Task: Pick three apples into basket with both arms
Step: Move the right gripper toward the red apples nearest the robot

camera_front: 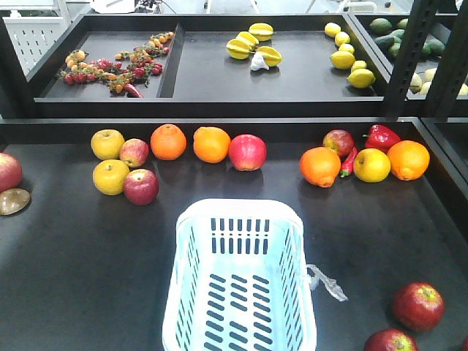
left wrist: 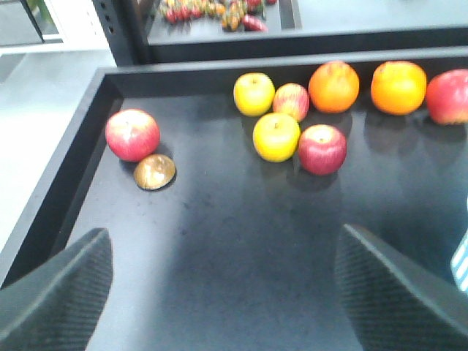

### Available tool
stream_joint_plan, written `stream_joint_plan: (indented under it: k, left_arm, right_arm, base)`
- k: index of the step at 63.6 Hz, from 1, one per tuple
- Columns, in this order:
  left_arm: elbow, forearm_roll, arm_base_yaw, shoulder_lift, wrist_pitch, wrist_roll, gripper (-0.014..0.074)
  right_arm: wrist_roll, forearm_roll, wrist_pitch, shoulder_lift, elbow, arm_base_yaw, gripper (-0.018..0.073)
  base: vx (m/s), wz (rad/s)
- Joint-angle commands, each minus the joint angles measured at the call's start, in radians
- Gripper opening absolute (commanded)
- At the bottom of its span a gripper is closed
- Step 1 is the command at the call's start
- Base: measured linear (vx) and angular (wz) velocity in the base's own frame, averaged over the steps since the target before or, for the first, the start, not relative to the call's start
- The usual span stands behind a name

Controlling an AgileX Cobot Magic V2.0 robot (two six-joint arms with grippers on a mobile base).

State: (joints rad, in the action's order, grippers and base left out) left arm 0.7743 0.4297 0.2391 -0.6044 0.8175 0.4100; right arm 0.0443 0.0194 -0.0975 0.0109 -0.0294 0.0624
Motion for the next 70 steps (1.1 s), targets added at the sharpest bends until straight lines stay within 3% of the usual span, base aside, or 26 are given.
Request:
stream_joint_plan:
  k: [1, 19, 26, 42, 58, 70]
  left_arm:
    - [0.022, 0.027, -0.001, 0.007, -0.042, 0.013, 0.0585]
    - [0.022, 0.025, -0.001, 0.006, -0.034, 0.013, 0.0585]
    - [0.022, 0.025, -0.001, 0.006, -0.034, 0.013, 0.0585]
    - [0.022, 0.025, -0.001, 0.006, -0.034, 0.013, 0.0585]
    - [0.022, 0.025, -0.001, 0.006, -0.034, 0.013, 0.0585]
    - [0.022, 0.025, -0.001, 0.006, -0.034, 0.013, 0.0585]
  right_arm:
    - [-0.008, 0.007, 0.079, 0.010, -0.014, -0.001, -0.0009]
    - [-0.004, 0.004, 0.131, 0.010, -0.010, -0.001, -0.0009]
    - [0.035, -0.003, 0.086, 0.010, 0.024, -0.001, -0.0009]
    - [0.064, -0.004, -0.178, -0.086, 0.285, -0.001, -0.0009]
    - [0.043, 0.008, -0.653, -0.387, 0.618, -0.001, -0.0009]
    - [0.007, 0.011, -0.856, -0.601, 0.782, -0.001, -0.0009]
  base:
    - [0.00, 0.00]
    - [0.00, 0.00]
    - [0.00, 0.00]
    - [0.00, 0.00]
    - [0.00, 0.00]
    - [0.00, 0.00]
